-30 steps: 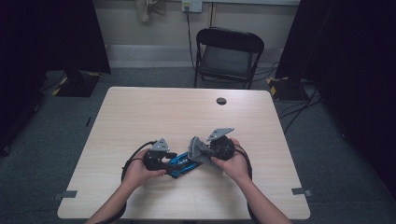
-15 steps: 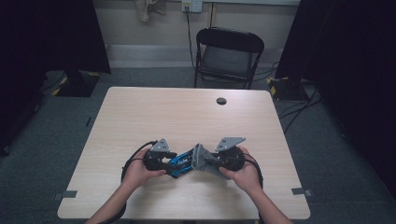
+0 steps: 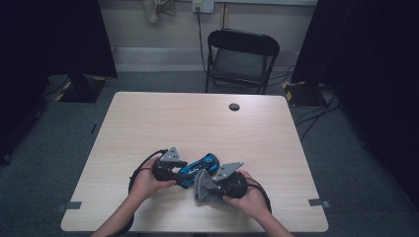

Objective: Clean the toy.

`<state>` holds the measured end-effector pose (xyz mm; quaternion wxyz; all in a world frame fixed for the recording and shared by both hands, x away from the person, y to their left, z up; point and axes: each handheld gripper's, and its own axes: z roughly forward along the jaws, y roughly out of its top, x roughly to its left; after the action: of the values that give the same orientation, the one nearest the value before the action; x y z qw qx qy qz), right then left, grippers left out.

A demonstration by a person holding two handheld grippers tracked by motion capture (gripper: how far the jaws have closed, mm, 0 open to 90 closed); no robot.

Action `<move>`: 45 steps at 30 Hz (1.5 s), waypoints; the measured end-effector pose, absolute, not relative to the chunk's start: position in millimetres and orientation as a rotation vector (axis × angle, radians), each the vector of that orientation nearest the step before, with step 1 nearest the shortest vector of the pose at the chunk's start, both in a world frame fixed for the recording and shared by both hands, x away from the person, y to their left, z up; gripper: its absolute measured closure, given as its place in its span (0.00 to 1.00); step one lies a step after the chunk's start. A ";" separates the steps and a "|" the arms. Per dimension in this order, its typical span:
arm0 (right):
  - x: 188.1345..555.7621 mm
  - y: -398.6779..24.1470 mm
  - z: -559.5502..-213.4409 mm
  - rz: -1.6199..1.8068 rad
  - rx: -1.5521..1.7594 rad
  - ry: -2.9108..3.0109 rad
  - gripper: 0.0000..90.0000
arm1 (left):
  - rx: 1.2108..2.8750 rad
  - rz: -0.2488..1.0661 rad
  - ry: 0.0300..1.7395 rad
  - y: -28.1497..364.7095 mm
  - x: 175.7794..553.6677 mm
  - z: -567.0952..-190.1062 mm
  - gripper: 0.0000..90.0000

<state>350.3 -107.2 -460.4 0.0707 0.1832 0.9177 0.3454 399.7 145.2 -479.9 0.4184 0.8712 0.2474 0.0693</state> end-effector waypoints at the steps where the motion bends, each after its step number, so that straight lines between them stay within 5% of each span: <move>1: 350.2 -103.7 -461.7 1.038 0.540 2.769 0.81 | 2.187 0.174 0.619 145.1 400.0 -479.8 0.48; 13: 358.5 -80.2 -472.4 1.027 0.511 2.801 0.81 | 2.185 0.181 0.614 145.5 399.0 -480.1 0.48; 45: 382.4 -119.4 -473.9 1.007 0.730 2.721 0.81 | 2.172 0.194 0.610 146.8 397.5 -481.4 0.48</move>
<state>382.4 -119.4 -473.9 0.0748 0.2434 0.9069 0.3357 397.5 146.8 -481.4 0.4245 0.8685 0.2439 0.0774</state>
